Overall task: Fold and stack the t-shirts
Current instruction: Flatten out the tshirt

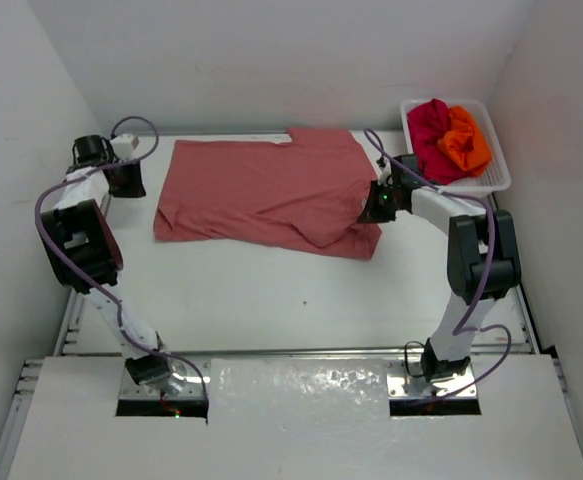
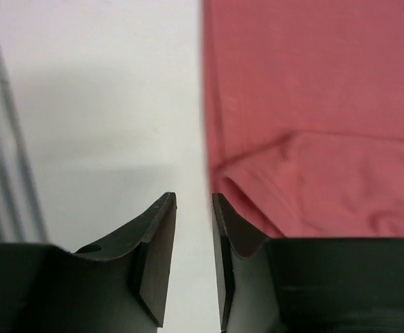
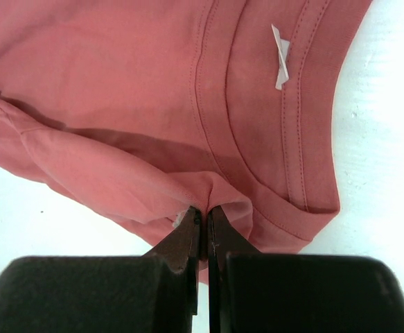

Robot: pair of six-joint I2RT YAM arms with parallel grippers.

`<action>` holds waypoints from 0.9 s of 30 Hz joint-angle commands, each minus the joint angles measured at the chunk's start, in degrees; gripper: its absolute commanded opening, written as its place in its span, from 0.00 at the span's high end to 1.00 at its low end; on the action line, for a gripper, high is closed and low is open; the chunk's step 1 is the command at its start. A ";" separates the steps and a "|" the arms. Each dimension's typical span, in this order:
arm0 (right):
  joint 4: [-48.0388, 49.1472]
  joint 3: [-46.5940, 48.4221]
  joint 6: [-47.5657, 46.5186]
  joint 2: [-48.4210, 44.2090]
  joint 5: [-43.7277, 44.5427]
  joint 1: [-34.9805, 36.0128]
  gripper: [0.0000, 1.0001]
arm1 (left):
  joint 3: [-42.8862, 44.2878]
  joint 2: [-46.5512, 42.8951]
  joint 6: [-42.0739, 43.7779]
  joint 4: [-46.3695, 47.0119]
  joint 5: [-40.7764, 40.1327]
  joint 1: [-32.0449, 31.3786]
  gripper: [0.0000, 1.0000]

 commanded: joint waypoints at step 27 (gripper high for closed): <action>1.07 -1.22 -0.43 -3.23 0.20 -0.08 1.00 | -2.71 0.49 -5.06 -4.67 0.00 -4.76 1.00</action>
